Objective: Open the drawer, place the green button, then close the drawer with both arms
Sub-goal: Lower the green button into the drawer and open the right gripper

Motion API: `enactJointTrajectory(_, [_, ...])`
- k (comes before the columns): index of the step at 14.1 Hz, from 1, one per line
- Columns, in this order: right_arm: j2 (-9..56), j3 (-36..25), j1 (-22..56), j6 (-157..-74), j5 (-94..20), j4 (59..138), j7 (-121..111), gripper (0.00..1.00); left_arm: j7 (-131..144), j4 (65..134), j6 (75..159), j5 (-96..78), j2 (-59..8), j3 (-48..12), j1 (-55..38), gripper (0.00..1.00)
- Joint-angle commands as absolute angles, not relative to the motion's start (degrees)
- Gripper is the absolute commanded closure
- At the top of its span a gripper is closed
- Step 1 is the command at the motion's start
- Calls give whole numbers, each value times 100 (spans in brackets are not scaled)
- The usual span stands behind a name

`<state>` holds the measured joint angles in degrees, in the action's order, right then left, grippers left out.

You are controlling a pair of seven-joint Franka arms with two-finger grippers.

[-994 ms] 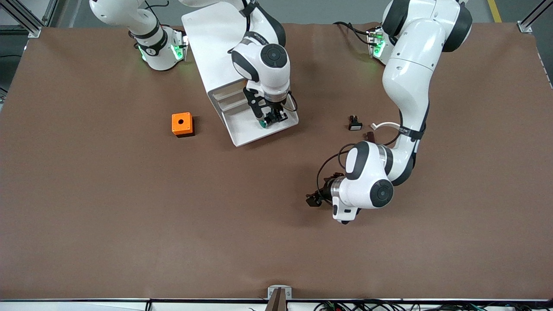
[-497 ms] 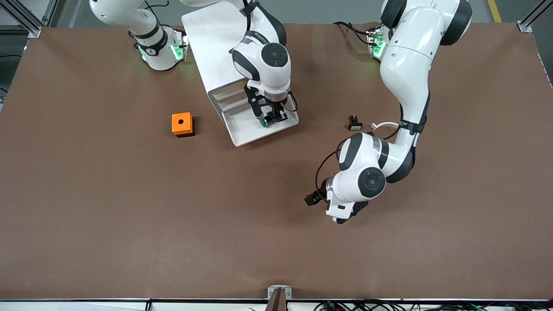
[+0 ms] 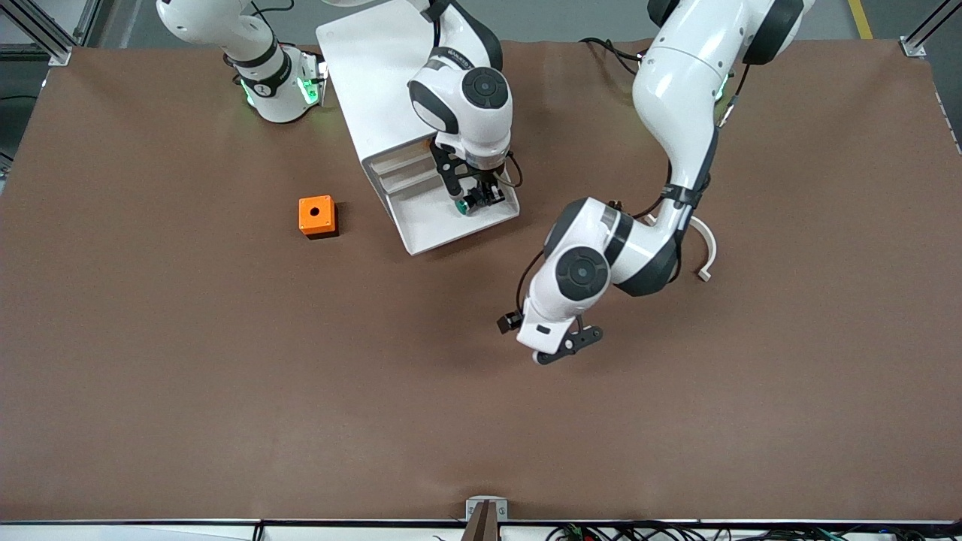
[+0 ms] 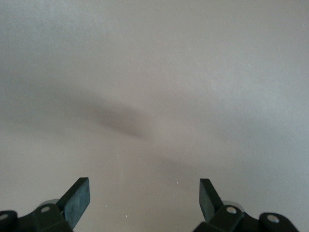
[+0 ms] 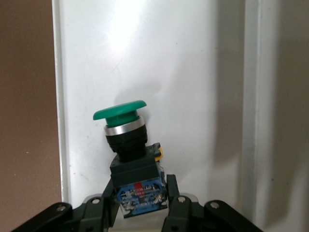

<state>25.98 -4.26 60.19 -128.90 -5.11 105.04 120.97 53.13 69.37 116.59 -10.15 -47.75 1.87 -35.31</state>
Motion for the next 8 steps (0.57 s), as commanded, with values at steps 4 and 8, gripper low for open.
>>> enactJointTrajectory(4, [2733,-483,6091,-12456,-501,10144,12042,0,5432,7110,11689,-870,-4623,264,-3867,0])
enactJointTrajectory(8, [2725,-519,5916,-11735,-378,9669,10568,0,5476,7119,11707,-870,-4605,264,-4016,0])
